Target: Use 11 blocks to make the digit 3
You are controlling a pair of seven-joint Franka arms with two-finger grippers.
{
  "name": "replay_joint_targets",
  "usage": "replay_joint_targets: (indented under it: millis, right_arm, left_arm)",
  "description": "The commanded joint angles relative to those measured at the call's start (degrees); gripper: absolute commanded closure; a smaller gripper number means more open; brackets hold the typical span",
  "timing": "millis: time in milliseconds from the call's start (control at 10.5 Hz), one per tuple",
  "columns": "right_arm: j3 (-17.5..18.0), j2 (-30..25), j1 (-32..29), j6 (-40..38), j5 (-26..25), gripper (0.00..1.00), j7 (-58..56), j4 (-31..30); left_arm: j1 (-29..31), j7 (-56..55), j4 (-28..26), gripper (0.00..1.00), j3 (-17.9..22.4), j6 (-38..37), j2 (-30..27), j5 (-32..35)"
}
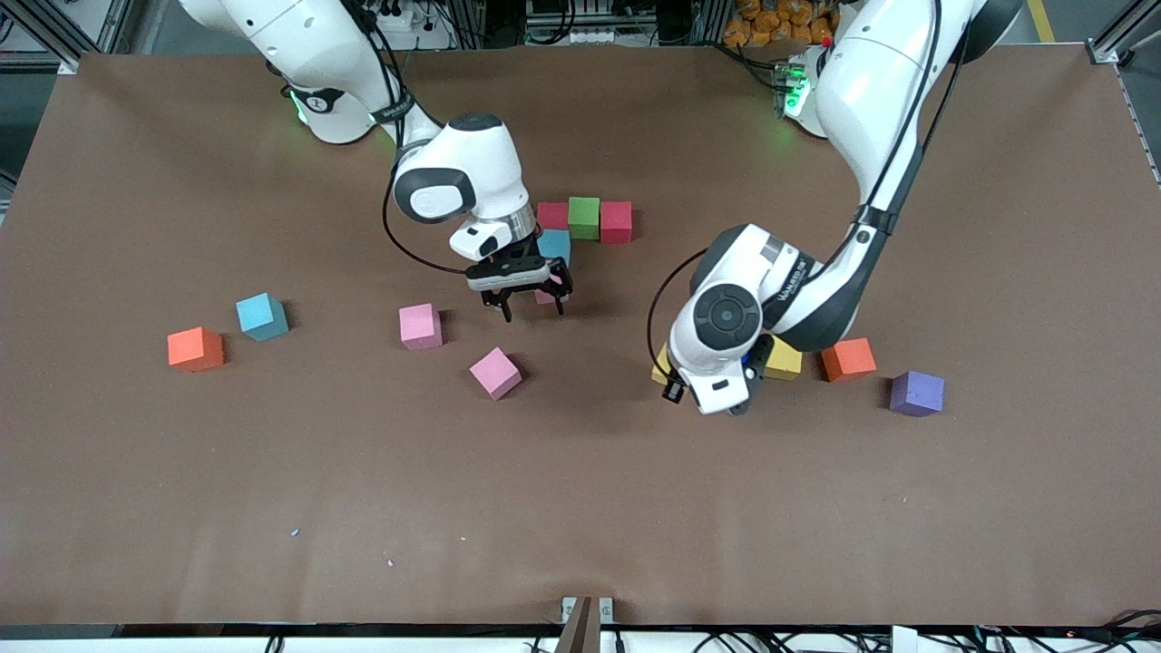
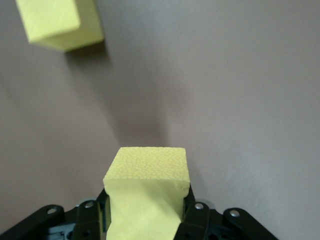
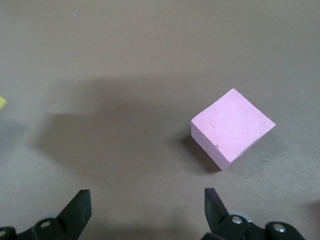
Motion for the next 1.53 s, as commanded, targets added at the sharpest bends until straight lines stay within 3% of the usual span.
replay_joint_targets:
  millis: [0, 382, 765, 1052, 1339, 1434]
  right_arm:
    - [0.39, -1.49, -0.21, -0.14, -0.58, 0.0, 0.31, -1.44]
    - [5.65, -2.89, -0.39, -5.93, 6.62, 0.0, -0.04, -1.61]
    - [13.03, -5.7, -0.83, -14.89, 17.76, 0.0, -3.72, -1.7]
    - [17.08, -8.51, -2.67, -22.71, 29.61, 0.0, -17.39, -1.0]
    - [16.57, -11.41, -4.33, -24.4, 41.49, 0.0, -35.05, -0.65]
    - [15.08, -11.6, -5.13, -24.58, 43.26, 0.0, -39.89, -0.65]
  left_arm:
    - [0.11, -11.12, -8.67, 1.0, -2.79, 5.83, -2.89, -0.74]
    - [-0.42, -26.96, -19.57, 1.0, -5.16, 16.48, -7.54, -0.48]
    - [-0.6, -34.88, -21.18, 1.0, -6.58, 17.46, -7.55, -0.39]
    - [-0.95, -37.0, -22.84, 1.0, -7.11, 19.21, -7.2, -0.56]
    - [-1.12, -37.71, -24.16, 1.0, -7.9, 20.19, -7.11, -0.65]
    - [-1.12, -37.71, -24.25, 1.0, -8.16, 20.27, -7.11, -0.65]
